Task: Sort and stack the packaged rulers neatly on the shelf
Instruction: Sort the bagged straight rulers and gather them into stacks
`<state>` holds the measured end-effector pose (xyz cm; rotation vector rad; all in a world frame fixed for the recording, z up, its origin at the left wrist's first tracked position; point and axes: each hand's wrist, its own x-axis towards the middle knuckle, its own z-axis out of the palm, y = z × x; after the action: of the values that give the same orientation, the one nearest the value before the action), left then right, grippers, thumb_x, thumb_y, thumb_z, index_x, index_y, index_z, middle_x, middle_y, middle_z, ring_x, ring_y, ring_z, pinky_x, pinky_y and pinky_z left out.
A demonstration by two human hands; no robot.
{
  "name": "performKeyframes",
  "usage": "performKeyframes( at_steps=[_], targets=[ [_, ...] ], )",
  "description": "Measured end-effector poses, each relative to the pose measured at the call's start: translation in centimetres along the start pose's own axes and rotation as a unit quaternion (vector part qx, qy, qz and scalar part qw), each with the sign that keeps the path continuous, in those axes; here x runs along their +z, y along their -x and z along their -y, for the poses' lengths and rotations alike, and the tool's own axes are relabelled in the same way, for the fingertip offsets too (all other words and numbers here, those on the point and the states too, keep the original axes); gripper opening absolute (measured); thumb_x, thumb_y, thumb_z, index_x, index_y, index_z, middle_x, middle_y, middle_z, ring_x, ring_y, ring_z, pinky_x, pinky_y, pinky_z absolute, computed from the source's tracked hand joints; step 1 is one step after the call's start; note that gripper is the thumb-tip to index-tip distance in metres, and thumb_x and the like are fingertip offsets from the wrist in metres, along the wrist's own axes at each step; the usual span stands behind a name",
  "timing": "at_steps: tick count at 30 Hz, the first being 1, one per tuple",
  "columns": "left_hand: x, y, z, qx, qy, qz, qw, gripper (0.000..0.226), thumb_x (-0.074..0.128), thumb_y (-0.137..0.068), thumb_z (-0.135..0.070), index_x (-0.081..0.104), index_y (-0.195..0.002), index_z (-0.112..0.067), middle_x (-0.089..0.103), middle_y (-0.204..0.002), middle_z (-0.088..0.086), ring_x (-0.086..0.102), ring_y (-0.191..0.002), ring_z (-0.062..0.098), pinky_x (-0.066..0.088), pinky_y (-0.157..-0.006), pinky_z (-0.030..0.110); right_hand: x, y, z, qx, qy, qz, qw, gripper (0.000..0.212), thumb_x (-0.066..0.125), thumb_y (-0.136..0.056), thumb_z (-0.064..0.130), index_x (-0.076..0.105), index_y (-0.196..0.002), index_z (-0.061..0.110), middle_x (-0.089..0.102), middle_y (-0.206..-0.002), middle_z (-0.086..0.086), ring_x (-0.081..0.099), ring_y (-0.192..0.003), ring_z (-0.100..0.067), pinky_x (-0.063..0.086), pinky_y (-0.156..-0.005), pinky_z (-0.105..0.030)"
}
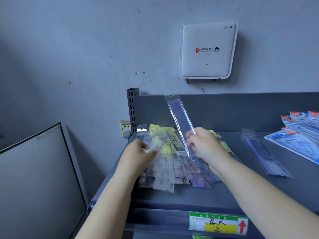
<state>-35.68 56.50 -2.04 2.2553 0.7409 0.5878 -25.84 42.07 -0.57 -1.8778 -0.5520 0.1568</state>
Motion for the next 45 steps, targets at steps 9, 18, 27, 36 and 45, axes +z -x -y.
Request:
performKeyframes(
  at_steps=[9, 18, 27, 36, 45],
  targets=[
    [-0.9, 1.1, -1.2, -0.037, 0.314, -0.044, 0.948, 0.021, 0.042, -0.094, -0.006, 0.044, -0.074, -0.010, 0.049, -0.060, 0.002, 0.037, -0.053, 0.014, 0.033, -0.043, 0.013, -1.0, 0.7, 0.4, 0.006, -0.076, 0.043, 0.996, 0.015, 0.053, -0.085, 0.001, 0.058, -0.085, 0.015, 0.059, -0.063, 0.000, 0.050, -0.056, -0.011, 0.037, -0.053, -0.023],
    [-0.9, 1.9, -3.3, -0.023, 0.399, 0.059, 0.915, 0.009, 0.056, -0.089, -0.001, 0.055, -0.092, -0.009, 0.064, -0.060, 0.001, 0.037, -0.043, 0.009, 0.027, -0.041, 0.016, -7.2, 0.9, -0.4, 0.001, -0.111, 0.015, 0.994, 0.014, 0.055, -0.088, -0.002, 0.062, -0.092, 0.009, 0.058, -0.068, -0.004, 0.051, -0.056, -0.013, 0.038, -0.051, -0.019],
    [4.5, 4.1, -11.3, 0.032, 0.405, 0.216, 0.888, 0.013, 0.064, -0.082, 0.002, 0.054, -0.086, -0.005, 0.068, -0.063, 0.007, 0.061, -0.045, 0.008, 0.044, -0.038, 0.017, -16.0, 1.7, -4.8, 0.019, 0.031, -0.061, 0.997, 0.018, 0.057, -0.087, -0.001, 0.060, -0.105, 0.004, 0.056, -0.066, -0.003, 0.051, -0.047, -0.008, 0.039, -0.047, -0.018],
    [10.7, 5.2, -15.8, 0.001, 0.368, 0.302, 0.880, 0.024, 0.067, -0.081, 0.005, 0.048, -0.092, -0.004, 0.066, -0.062, 0.009, 0.065, -0.049, 0.011, 0.053, -0.048, 0.018, -18.6, 1.5, -7.6, 0.071, 0.352, -0.039, 0.932, 0.032, 0.066, -0.082, 0.029, 0.060, -0.101, 0.004, 0.067, -0.092, -0.012, 0.061, -0.081, -0.024, 0.048, -0.074, -0.030],
    [14.8, 5.0, -17.9, 0.032, 0.094, 0.297, 0.950, 0.025, 0.069, -0.084, -0.022, 0.048, -0.075, -0.013, 0.065, -0.048, -0.003, 0.054, -0.035, 0.005, 0.051, -0.050, 0.014, -19.0, 0.7, -8.6, 0.043, 0.264, -0.007, 0.963, 0.026, 0.041, -0.088, 0.013, 0.066, -0.088, 0.006, 0.066, -0.087, -0.011, 0.049, -0.065, -0.022, 0.039, -0.060, -0.029]
  ],
)
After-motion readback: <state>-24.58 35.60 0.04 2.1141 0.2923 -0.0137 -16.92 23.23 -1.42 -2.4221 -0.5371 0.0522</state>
